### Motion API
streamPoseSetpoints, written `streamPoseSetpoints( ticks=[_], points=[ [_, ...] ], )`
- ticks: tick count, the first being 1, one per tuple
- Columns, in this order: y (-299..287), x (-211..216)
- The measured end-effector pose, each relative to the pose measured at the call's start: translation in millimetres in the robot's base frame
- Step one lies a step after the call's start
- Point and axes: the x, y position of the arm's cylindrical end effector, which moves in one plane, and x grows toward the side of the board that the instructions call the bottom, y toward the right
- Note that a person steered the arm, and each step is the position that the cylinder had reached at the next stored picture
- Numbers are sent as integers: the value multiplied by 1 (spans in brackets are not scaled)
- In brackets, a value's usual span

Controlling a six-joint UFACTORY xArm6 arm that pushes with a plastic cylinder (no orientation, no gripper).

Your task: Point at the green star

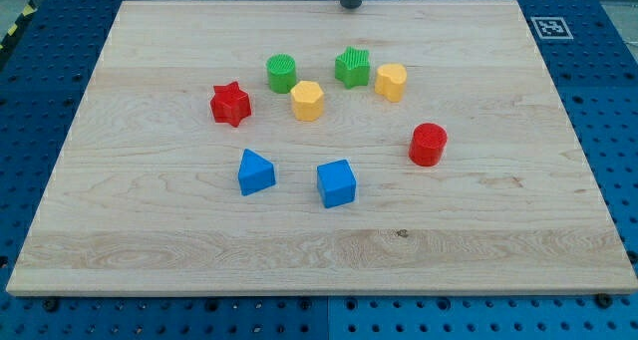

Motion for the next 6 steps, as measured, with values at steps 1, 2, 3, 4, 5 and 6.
streamPoseSetpoints(
  ticks=[1,2,3,4,5,6],
  points=[
    [0,0],
    [0,2],
    [0,47],
    [0,92],
    [0,92],
    [19,110]
  ],
)
